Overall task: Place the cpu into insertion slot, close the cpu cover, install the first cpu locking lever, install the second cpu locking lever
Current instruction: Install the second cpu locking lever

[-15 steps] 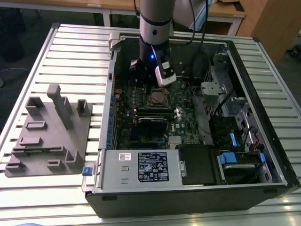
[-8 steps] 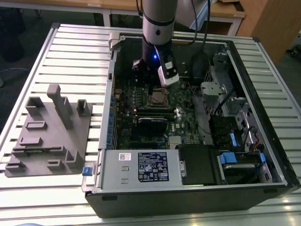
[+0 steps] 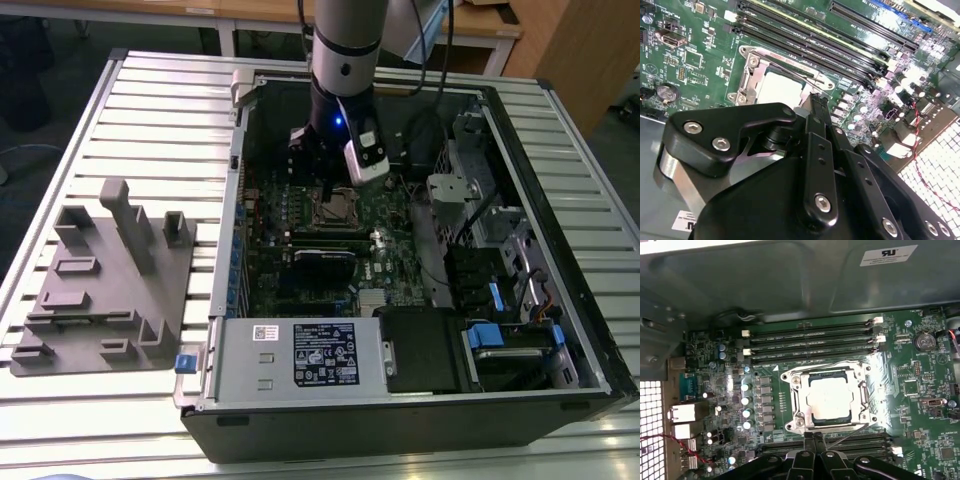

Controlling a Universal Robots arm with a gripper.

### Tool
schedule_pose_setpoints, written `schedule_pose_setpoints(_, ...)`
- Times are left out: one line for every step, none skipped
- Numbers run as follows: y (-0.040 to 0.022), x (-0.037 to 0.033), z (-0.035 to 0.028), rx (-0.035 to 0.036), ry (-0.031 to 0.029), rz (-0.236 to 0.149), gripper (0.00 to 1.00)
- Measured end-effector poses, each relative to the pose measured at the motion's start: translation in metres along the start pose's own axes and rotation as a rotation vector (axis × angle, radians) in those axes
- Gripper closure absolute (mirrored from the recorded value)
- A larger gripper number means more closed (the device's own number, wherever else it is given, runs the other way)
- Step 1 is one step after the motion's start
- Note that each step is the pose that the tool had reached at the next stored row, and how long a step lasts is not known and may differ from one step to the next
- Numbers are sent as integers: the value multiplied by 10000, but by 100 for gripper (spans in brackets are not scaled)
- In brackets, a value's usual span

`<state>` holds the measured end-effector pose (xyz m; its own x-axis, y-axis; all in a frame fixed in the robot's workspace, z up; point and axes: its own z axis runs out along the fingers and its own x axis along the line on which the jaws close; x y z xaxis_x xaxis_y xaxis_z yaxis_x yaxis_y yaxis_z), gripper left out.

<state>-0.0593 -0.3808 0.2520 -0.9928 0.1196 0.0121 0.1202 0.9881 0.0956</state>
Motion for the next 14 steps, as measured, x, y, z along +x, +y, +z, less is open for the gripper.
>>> schedule_pose_setpoints(-1, -5, 0, 2, 1, 0, 89)
schedule_pose_setpoints(-1, -10, 1, 2, 1, 0, 89)
schedule_pose_setpoints(-3, -17, 3, 0, 0, 0, 89)
schedule_pose_setpoints(-4, -24, 4, -2, -1, 0, 89)
schedule_pose_setpoints(-6, -30, 5, -2, -1, 0, 89)
schedule_pose_setpoints(-10, -38, 4, 0, 0, 0, 89)
schedule_pose_setpoints(-14, -44, 4, 0, 1, 0, 89)
schedule_pose_setpoints(-21, -50, 4, 1, 0, 0, 89)
schedule_pose_setpoints(-27, -56, 4, 0, 0, 0, 89)
schedule_pose_setpoints(-36, -61, 4, 0, 0, 0, 89)
schedule_pose_setpoints(-44, -64, 3, 1, 0, 0, 89)
schedule_pose_setpoints(-52, -67, 3, 1, 1, 0, 89)
schedule_pose_setpoints(-56, -68, 5, -1, 0, 0, 89)
schedule_pose_setpoints(-56, -68, 7, -1, 0, 1, 89)
